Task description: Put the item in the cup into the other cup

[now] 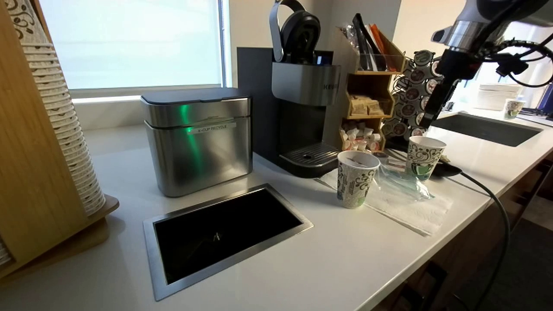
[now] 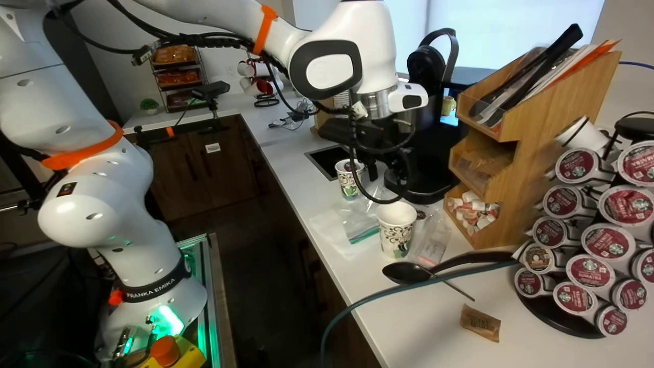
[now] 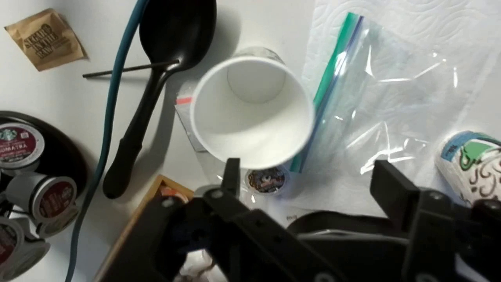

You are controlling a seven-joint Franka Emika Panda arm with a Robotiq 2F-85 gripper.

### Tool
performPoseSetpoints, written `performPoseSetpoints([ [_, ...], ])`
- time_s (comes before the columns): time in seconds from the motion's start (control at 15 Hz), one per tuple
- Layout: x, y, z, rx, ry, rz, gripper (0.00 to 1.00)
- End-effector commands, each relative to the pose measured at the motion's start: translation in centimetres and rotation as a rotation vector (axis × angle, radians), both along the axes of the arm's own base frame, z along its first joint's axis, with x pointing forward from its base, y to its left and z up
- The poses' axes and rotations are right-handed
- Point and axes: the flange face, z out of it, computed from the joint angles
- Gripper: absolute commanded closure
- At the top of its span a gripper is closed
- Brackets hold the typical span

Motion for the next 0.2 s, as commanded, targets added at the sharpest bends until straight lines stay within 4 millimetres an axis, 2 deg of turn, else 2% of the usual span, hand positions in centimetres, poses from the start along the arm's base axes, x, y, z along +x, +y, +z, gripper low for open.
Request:
performPoseSetpoints([
  [0.0, -2.9, 2.5, 3.9, 0.106, -0.127, 0.067, 0.00],
  [0.07, -0.8, 1.4, 2.6, 0.048, -0.066, 0.024, 0.00],
  [0.13, -1.3, 2.0, 3.6, 0.070, -0.097, 0.043, 0.00],
])
